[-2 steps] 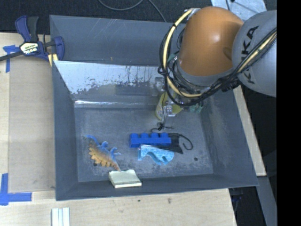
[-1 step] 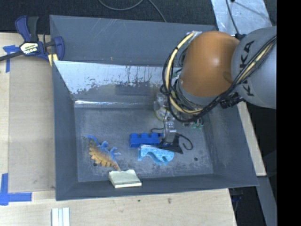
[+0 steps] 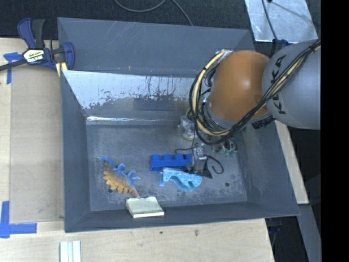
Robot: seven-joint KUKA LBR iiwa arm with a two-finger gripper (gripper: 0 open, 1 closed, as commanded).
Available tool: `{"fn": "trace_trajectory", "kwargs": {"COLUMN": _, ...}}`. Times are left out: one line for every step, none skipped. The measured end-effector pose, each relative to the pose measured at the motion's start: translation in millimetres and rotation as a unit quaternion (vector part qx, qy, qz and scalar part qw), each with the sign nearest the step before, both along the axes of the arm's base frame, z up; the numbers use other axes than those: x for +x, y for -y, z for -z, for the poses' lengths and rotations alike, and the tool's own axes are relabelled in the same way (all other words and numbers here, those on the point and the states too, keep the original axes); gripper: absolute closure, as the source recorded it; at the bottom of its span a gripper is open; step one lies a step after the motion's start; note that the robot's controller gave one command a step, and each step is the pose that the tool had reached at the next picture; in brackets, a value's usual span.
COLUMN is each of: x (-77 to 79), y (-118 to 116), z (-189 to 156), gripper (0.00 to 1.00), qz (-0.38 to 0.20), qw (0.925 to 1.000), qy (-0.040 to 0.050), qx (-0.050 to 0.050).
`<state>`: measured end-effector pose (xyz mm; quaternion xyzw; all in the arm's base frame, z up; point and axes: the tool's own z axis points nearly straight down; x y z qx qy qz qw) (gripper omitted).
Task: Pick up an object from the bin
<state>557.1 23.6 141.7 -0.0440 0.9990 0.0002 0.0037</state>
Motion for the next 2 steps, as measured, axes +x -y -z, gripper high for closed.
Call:
{"fn": "trace_trajectory", "kwargs": {"x": 12.3, "y": 14.6, "z": 56.3, "gripper": 1.00, "qz": 0.039, "qw": 0.9992, "qy": 0.0041, "qx": 0.001}}
{"fn": "trace_trajectory", "kwargs": {"x": 12.3, "y": 14.6, "z": 56.3, "gripper": 1.00, "qz": 0.039, "qw": 0.9992, "qy": 0.0041, "qx": 0.001}}
